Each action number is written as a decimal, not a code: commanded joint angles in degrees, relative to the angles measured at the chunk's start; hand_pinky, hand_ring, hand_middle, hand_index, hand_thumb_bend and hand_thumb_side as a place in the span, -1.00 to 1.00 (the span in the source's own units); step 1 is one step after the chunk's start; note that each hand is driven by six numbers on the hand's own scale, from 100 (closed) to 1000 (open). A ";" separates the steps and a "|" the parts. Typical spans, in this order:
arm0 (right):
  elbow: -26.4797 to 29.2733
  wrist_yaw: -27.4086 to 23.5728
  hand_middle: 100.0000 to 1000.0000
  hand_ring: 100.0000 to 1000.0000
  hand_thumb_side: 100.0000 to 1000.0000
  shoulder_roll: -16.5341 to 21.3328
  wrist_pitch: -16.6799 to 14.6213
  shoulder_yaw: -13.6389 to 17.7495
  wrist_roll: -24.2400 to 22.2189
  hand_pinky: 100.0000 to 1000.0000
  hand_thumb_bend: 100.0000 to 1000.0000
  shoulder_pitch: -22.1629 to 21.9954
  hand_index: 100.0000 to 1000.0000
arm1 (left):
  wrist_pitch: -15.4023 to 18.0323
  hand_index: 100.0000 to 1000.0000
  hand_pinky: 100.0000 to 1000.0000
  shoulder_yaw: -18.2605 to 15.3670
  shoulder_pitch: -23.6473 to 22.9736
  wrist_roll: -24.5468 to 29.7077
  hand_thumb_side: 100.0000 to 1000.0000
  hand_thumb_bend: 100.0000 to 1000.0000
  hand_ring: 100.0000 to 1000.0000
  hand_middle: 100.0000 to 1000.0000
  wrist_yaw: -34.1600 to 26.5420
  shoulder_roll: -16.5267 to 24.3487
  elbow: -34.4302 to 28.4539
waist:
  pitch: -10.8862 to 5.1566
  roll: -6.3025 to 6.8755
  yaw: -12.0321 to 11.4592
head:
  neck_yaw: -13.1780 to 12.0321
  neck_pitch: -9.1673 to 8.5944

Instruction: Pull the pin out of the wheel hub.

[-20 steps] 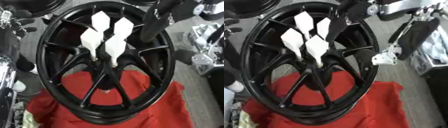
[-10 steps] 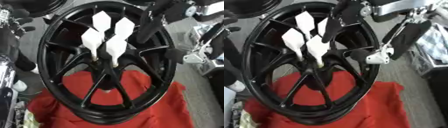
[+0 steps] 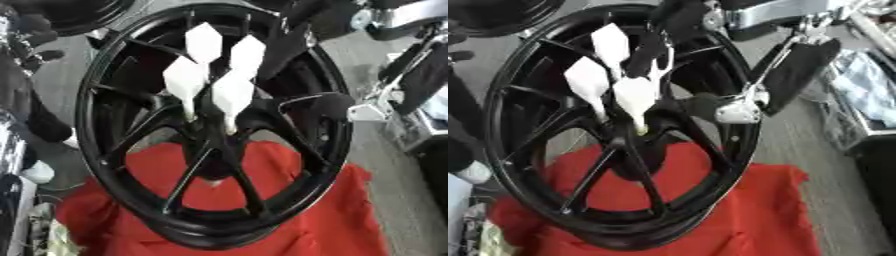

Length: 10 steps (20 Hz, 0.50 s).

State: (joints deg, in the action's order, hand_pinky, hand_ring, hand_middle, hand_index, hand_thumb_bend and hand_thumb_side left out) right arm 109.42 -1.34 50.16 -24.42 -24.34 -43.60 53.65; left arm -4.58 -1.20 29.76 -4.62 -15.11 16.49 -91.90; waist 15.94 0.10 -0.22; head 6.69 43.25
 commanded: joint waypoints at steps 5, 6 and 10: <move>-6.54 5.96 0.48 0.37 -0.46 -1.70 -10.54 1.37 -5.58 0.61 -0.84 1.82 0.75 | 0.17 0.34 0.32 -1.39 0.51 -1.22 0.49 -0.99 0.46 0.32 -0.92 1.35 -1.43 | -1.64 0.13 -0.41 | 1.46 0.46; -7.67 6.73 0.48 0.40 -0.45 -2.04 -10.82 1.44 -5.30 0.61 -0.83 1.96 0.75 | 0.22 0.34 0.32 -1.50 0.46 -1.34 0.49 -0.99 0.46 0.32 -1.04 1.53 -1.34 | -1.66 0.15 -0.53 | 1.60 0.48; -12.43 9.67 0.50 0.47 -0.43 -3.53 -12.07 1.81 -4.68 0.65 -0.79 2.47 0.76 | 0.50 0.34 0.32 -1.99 0.40 -1.95 0.48 -1.00 0.46 0.32 -1.33 2.11 -1.11 | -1.91 0.30 -0.93 | 2.11 0.66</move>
State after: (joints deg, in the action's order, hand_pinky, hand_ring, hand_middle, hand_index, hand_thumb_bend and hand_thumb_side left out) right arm 98.15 7.38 46.18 -27.74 -23.64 -40.28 54.99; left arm -4.24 -2.46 29.66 -6.21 -16.12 16.88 -92.14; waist 15.62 0.34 -1.14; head 8.51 43.75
